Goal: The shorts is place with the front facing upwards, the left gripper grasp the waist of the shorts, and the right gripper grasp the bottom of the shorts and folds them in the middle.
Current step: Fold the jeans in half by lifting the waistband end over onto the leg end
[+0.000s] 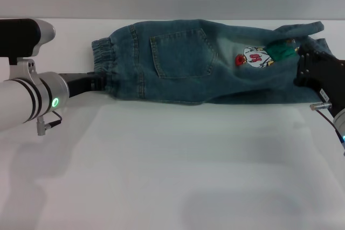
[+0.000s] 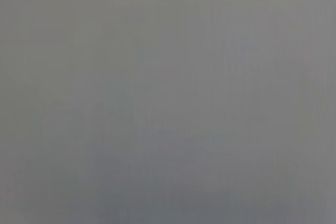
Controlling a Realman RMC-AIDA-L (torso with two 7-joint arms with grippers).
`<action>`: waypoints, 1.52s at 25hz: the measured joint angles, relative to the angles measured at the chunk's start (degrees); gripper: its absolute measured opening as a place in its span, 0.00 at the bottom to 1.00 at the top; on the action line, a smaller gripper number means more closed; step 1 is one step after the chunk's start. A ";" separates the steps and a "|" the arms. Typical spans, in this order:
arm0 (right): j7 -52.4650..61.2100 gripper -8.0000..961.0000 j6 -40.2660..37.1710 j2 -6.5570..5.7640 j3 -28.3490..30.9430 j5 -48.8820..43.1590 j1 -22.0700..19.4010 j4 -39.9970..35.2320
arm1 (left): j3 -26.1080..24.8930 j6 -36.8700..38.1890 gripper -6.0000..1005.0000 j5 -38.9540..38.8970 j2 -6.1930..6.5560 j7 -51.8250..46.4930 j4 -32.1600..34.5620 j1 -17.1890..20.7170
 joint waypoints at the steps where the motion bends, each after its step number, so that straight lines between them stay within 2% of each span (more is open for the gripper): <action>1: 0.00 0.01 -0.15 0.00 -0.07 0.00 -0.05 0.00 | -0.01 0.05 0.46 -0.06 0.01 0.00 0.01 0.01; 6: 0.00 0.01 -0.28 0.00 -0.16 0.01 -0.49 0.20 | -0.04 0.36 0.24 -0.63 0.09 0.00 -1.86 1.49; 13: 0.00 0.01 -0.29 0.01 -0.11 0.01 -1.49 1.25 | -0.15 -0.46 0.13 -0.65 0.20 0.00 -13.31 8.81; 16: 0.00 0.01 -0.05 0.01 -0.15 0.01 -1.12 1.23 | -0.12 -1.89 0.07 -0.58 0.26 0.00 -17.28 11.05; 19: 0.00 0.01 0.14 0.06 -0.46 0.01 -0.89 1.24 | -0.16 -2.39 0.00 -0.54 0.28 0.01 -18.24 11.60; 23: 0.00 0.01 0.04 0.09 -0.78 0.01 -0.78 1.37 | -0.60 -3.91 0.03 -0.58 0.30 0.02 -16.33 10.40; 25: 0.01 0.01 0.08 0.06 -0.79 0.01 -0.77 1.38 | -1.44 -6.42 0.05 -0.38 0.35 0.05 -12.50 7.12; 29: 0.02 0.01 0.19 0.04 -0.79 0.01 -0.78 1.36 | -1.51 -6.68 0.08 -0.03 0.18 1.32 -9.05 4.37; 36: 0.08 0.01 0.24 0.01 -0.78 0.01 -0.92 1.23 | -1.33 -7.52 0.13 -0.21 0.26 1.58 -7.94 3.11; 38: 0.12 0.01 0.25 0.00 -0.86 0.01 -0.93 1.22 | -1.45 -7.56 0.35 -0.12 0.26 1.59 -7.66 3.08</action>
